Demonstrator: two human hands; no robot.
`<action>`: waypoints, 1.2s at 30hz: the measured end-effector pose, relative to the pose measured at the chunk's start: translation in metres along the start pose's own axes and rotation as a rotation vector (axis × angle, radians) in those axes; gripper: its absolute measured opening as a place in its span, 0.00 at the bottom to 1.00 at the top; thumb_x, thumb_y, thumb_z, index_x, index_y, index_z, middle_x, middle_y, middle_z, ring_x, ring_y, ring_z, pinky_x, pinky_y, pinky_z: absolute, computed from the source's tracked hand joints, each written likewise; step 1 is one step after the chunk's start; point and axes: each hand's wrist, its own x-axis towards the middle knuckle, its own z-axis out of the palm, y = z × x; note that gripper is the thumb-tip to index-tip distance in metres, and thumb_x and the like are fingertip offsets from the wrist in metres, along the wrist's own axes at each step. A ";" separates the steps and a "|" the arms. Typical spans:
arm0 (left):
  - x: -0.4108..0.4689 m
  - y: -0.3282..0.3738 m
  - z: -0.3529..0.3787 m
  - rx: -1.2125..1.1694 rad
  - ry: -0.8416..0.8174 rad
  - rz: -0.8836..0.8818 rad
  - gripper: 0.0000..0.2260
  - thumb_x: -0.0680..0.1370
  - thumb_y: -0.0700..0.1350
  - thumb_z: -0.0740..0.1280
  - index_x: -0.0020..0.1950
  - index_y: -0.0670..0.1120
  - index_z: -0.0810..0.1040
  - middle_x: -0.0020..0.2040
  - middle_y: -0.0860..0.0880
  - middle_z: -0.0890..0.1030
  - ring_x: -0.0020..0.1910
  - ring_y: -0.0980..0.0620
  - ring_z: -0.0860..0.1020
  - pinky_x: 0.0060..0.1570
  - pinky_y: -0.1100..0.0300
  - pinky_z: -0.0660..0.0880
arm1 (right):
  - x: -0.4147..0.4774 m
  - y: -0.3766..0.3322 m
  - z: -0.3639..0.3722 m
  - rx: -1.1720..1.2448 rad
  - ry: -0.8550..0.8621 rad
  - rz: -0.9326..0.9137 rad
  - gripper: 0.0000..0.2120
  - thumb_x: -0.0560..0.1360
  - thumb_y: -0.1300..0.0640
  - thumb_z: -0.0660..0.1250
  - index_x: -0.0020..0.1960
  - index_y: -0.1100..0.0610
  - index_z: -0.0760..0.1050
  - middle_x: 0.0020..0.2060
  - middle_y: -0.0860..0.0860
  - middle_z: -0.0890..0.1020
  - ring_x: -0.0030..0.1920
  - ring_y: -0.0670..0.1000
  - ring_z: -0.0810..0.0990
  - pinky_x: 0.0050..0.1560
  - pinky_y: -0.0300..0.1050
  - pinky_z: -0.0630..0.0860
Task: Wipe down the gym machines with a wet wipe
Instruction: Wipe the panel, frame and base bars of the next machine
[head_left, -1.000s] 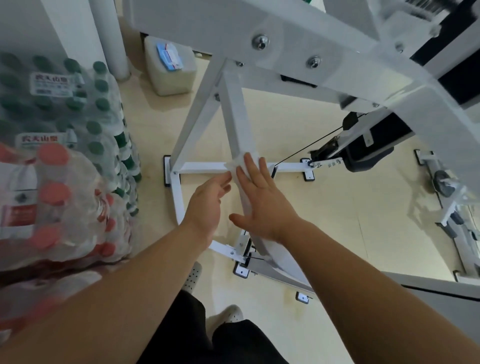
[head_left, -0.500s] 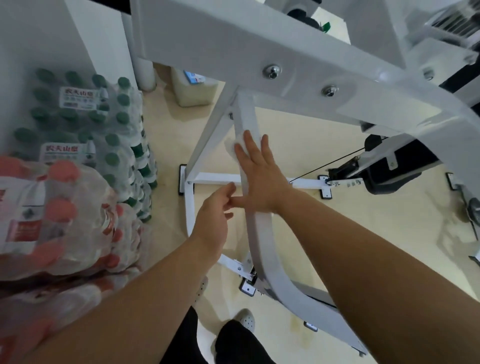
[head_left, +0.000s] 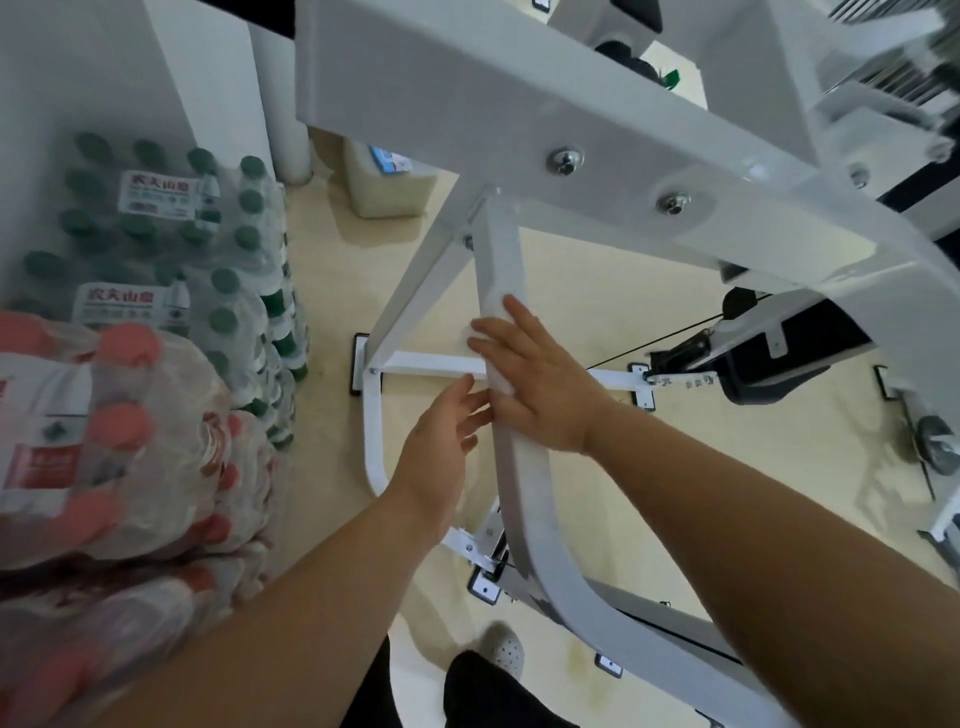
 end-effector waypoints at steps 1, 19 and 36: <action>-0.001 0.001 -0.001 -0.005 -0.004 -0.006 0.14 0.85 0.50 0.54 0.55 0.57 0.79 0.57 0.56 0.84 0.60 0.57 0.80 0.71 0.52 0.68 | 0.017 0.007 -0.007 -0.008 -0.021 0.030 0.33 0.76 0.46 0.55 0.76 0.63 0.68 0.77 0.58 0.67 0.81 0.64 0.49 0.78 0.66 0.56; 0.004 0.006 -0.002 0.227 -0.068 0.047 0.22 0.74 0.55 0.52 0.59 0.59 0.82 0.59 0.62 0.82 0.58 0.59 0.79 0.67 0.45 0.71 | 0.015 0.003 0.009 0.137 0.133 0.080 0.29 0.81 0.42 0.51 0.70 0.59 0.77 0.71 0.54 0.73 0.82 0.59 0.48 0.81 0.54 0.50; 0.009 -0.013 0.002 0.216 -0.087 0.086 0.20 0.81 0.55 0.53 0.68 0.60 0.77 0.64 0.63 0.80 0.65 0.61 0.76 0.71 0.47 0.68 | -0.034 -0.041 0.009 0.129 -0.005 0.235 0.39 0.79 0.32 0.43 0.82 0.53 0.58 0.82 0.42 0.50 0.80 0.48 0.31 0.81 0.49 0.43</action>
